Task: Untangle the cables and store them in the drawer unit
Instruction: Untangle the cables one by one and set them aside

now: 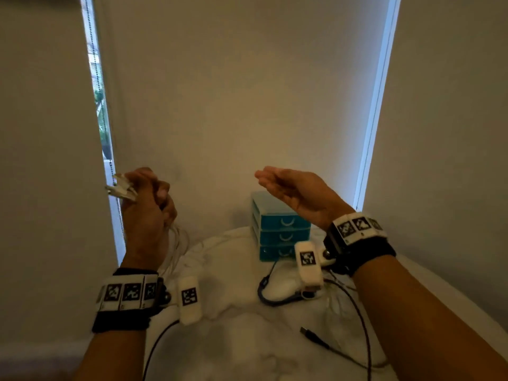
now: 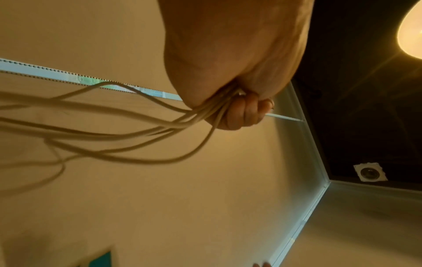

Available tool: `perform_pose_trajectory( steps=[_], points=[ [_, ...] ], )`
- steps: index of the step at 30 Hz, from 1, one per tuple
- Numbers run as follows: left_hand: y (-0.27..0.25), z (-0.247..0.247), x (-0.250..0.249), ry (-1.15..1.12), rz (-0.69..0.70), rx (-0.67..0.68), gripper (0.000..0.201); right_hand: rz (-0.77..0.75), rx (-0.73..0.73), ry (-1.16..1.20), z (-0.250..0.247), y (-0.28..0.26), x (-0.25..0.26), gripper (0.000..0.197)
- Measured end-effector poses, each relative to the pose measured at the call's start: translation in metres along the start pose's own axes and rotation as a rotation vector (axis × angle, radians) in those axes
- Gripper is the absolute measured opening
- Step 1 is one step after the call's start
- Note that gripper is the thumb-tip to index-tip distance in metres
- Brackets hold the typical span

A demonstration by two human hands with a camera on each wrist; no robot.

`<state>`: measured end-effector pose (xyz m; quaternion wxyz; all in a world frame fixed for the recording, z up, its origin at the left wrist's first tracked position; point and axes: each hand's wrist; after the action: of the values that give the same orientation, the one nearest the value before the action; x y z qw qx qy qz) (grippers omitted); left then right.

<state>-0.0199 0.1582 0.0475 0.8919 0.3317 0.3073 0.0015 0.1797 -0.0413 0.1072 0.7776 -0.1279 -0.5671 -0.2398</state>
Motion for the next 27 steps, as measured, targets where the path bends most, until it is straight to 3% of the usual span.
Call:
perform_pose_trajectory(
  steps=[3,7,9,11,14,16,18,21,24,27],
  points=[
    [-0.006,0.014,0.021,0.137,-0.084,0.220,0.031,0.060,-0.108,-0.216,-0.026,-0.021,-0.039,0.027],
    [-0.031,0.050,0.059,0.426,-0.341,0.498,0.039,0.099,-0.327,-0.337,-0.074,-0.042,-0.078,0.022],
    [-0.047,0.068,0.077,0.517,-0.412,0.613,0.032,0.088,-0.402,-0.491,-0.094,-0.052,-0.093,0.019],
    [-0.063,0.079,0.097,0.575,-0.455,0.663,0.022,0.099,-0.388,-0.695,-0.107,-0.062,-0.104,0.016],
    [-0.078,0.080,0.129,0.697,-0.517,0.691,0.027,0.188,-0.302,-1.049,-0.127,-0.068,-0.115,0.025],
    [-0.086,0.079,0.145,0.744,-0.558,0.727,0.028,0.257,-0.339,-1.262,-0.141,-0.068,-0.118,0.028],
    [-0.094,0.079,0.156,0.769,-0.574,0.787,0.027,0.301,-0.392,-1.293,-0.152,-0.071,-0.118,0.024],
    [-0.101,0.077,0.164,0.912,-0.583,0.835,0.027,0.294,-0.493,-1.158,-0.169,-0.077,-0.118,0.017],
    [-0.096,0.073,0.180,1.138,-0.673,0.948,0.066,0.215,-0.612,-0.982,-0.183,-0.082,-0.122,0.020],
    [-0.094,0.076,0.192,1.407,-0.610,1.095,0.076,0.120,-0.673,-0.883,-0.186,-0.084,-0.126,0.021]
  ],
)
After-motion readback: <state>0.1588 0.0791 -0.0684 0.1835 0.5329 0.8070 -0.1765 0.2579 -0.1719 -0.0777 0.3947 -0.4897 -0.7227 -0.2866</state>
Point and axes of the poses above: each hand's wrist, its own y-axis towards the middle knuckle, its own z-axis out of the palm, x = y × z, and after that the axes turned 7 degrees about z, right-handed
